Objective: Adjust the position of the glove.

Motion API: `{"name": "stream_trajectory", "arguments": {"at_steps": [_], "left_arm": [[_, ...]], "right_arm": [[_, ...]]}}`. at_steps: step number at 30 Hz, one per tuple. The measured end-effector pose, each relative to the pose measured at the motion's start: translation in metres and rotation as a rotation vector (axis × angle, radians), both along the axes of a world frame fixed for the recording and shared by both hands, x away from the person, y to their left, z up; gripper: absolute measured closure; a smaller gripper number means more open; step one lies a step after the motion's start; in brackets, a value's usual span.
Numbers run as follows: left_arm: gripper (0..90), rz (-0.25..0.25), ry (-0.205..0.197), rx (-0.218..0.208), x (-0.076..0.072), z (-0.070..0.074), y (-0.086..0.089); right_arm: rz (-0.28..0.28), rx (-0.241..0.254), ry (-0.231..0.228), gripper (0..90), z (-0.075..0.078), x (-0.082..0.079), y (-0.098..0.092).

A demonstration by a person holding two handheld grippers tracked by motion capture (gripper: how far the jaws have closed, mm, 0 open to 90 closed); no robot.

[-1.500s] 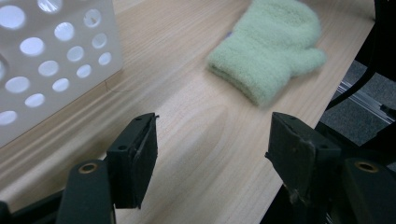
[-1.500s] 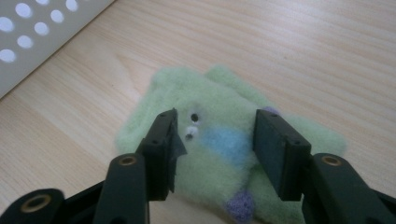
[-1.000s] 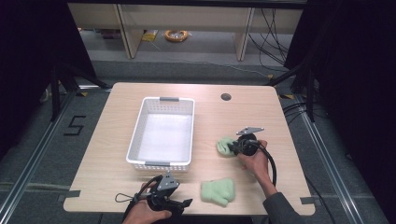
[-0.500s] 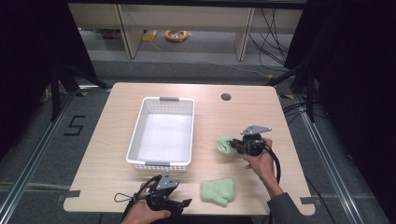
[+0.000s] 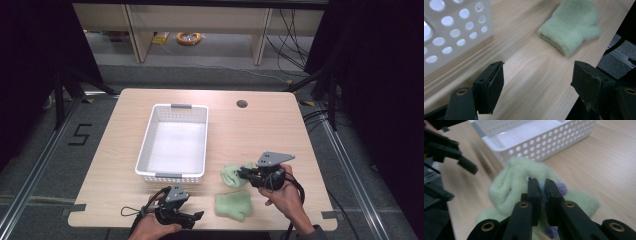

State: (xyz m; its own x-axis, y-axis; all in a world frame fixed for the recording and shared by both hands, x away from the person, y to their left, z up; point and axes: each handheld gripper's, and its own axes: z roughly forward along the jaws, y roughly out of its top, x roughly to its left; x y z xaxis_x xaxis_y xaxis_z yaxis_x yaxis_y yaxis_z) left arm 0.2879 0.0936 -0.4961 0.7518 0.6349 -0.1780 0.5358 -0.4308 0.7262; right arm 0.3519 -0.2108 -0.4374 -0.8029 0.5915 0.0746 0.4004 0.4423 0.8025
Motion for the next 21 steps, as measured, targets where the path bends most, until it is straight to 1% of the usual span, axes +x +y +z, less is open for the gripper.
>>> {"name": "stream_trajectory", "arguments": {"at_steps": [1, 2, 3, 4, 5, 6, 7, 9, 10, 11, 12, 13, 14, 15, 16, 18, 19, 20, 21], "left_arm": [[25.3, -0.001, -0.001, 0.010, 0.000, 0.000, 0.000], [25.2, -0.017, -0.007, 0.003, 0.000, 0.000, 0.000], [25.3, -0.018, -0.007, 0.003, 0.000, 0.001, 0.000], [25.3, -0.009, -0.005, -0.001, 0.000, 0.001, 0.000], [25.2, -0.007, -0.005, -0.003, 0.000, 0.001, 0.000], [25.2, 0.011, 0.003, -0.014, 0.000, 0.000, -0.001], [25.2, -0.002, -0.008, 0.006, 0.001, 0.001, 0.001], [25.2, -0.011, -0.008, 0.007, 0.001, 0.001, 0.001], [25.3, 0.000, -0.007, -0.007, 0.001, 0.000, 0.000], [25.3, -0.001, -0.007, -0.004, 0.001, 0.001, 0.000], [25.3, -0.007, -0.011, 0.013, 0.001, 0.001, 0.001], [25.2, -0.003, -0.008, 0.010, 0.001, 0.000, 0.001], [25.2, 0.004, 0.004, -0.004, 0.000, 0.000, 0.000], [25.2, 0.001, 0.003, -0.002, 0.000, -0.001, -0.001], [25.2, -0.017, -0.011, 0.020, 0.001, 0.000, 0.000], [25.2, -0.016, -0.011, 0.018, 0.000, 0.000, 0.000], [25.2, -0.016, -0.011, 0.018, 0.000, 0.000, 0.000], [25.2, -0.016, -0.011, 0.017, 0.000, 0.000, 0.000], [25.2, -0.016, -0.010, 0.017, 0.000, 0.000, 0.000]], "right_arm": [[0.012, 0.002, 0.003, 84.8, 0.000, -0.005, 0.002], [0.028, 0.006, 0.013, 84.8, -0.001, -0.010, 0.004], [0.034, 0.001, 0.034, 84.7, -0.002, -0.015, 0.006], [0.068, -0.010, 0.003, 84.6, -0.003, -0.016, 0.007], [0.091, -0.009, 0.015, 84.5, -0.005, -0.021, 0.010], [0.100, -0.009, 0.012, 84.5, -0.006, -0.024, 0.011], [0.112, -0.012, 0.014, 84.5, -0.007, -0.026, 0.012], [0.136, -0.022, 0.015, 84.4, -0.010, -0.031, 0.015], [0.149, -0.026, 0.027, 84.4, -0.011, -0.033, 0.017], [0.164, -0.031, 0.024, 84.4, -0.013, -0.035, 0.018], [0.171, -0.034, 0.023, 84.3, -0.014, -0.036, 0.019], [0.188, -0.040, 0.028, 84.3, -0.016, -0.038, 0.021], [0.202, -0.046, 0.024, 84.3, -0.018, -0.039, 0.022], [0.209, -0.049, 0.021, 84.2, -0.019, -0.040, 0.023], [0.204, -0.058, 0.034, 84.1, -0.020, -0.041, 0.024], [0.216, -0.069, 0.040, 83.9, -0.026, -0.042, 0.026], [0.215, -0.074, 0.053, 83.8, -0.028, -0.043, 0.028], [0.227, -0.084, 0.055, 83.6, -0.030, -0.042, 0.028], [0.216, -0.095, 0.059, 83.5, -0.032, -0.043, 0.029]]}}
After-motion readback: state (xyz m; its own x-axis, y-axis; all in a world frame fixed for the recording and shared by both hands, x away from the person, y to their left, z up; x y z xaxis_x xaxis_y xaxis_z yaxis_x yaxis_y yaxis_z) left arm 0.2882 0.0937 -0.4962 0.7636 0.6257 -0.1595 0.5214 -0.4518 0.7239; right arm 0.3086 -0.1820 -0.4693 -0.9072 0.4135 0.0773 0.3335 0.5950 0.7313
